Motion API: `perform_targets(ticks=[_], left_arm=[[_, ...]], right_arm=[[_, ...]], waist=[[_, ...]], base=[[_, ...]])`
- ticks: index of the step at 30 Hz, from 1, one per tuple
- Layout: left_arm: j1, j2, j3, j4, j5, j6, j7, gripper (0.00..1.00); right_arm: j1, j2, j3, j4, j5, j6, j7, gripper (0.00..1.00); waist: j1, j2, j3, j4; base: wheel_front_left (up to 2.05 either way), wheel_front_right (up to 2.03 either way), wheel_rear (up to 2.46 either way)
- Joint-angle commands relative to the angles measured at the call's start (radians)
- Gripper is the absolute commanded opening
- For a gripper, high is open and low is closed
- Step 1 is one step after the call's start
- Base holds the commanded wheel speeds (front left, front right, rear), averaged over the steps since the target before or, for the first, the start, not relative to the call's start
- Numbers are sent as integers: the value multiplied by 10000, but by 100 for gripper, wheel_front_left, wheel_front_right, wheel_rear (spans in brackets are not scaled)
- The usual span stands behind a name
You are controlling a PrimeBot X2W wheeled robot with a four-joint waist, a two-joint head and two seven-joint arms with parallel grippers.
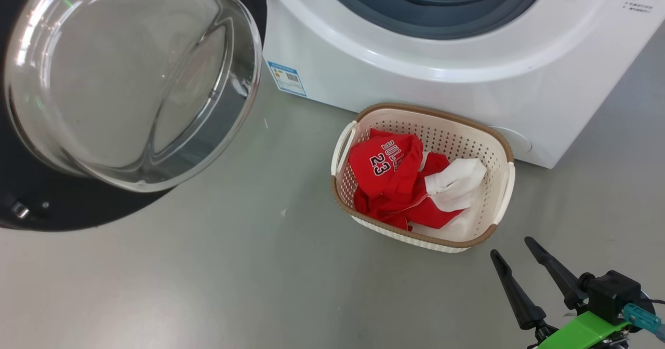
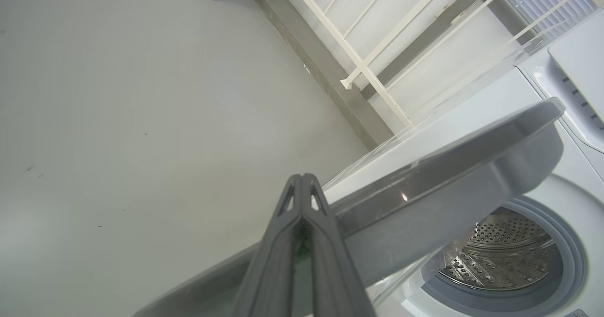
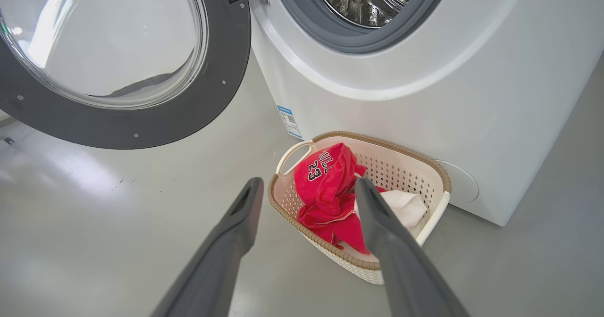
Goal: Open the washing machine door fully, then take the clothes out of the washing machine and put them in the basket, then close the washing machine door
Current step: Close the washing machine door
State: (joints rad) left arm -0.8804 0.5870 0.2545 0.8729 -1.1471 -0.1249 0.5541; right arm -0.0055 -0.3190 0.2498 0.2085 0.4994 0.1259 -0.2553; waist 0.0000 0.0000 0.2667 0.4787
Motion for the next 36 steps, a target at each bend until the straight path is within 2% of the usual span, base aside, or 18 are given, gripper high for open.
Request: perform_targets(ticks=[1, 23, 36], left_arm=[[278, 592, 14, -331, -145, -57, 278, 0], [1734, 918, -1008, -2866, -1611, -57, 1909, 0], [2466, 1054, -1607, -5008, -2607, -57, 2634, 0]], right_arm=[[-185, -113, 198, -192, 1, 48, -65, 100], [-130, 164, 129, -119, 29, 48, -65, 100], [-47, 326, 114, -120, 15, 48, -65, 100]], waist=[[0, 0, -78, -26], [0, 0, -497, -260], [0, 0, -695, -446]], base=[[0, 0, 0], [0, 0, 0], [0, 0, 0]])
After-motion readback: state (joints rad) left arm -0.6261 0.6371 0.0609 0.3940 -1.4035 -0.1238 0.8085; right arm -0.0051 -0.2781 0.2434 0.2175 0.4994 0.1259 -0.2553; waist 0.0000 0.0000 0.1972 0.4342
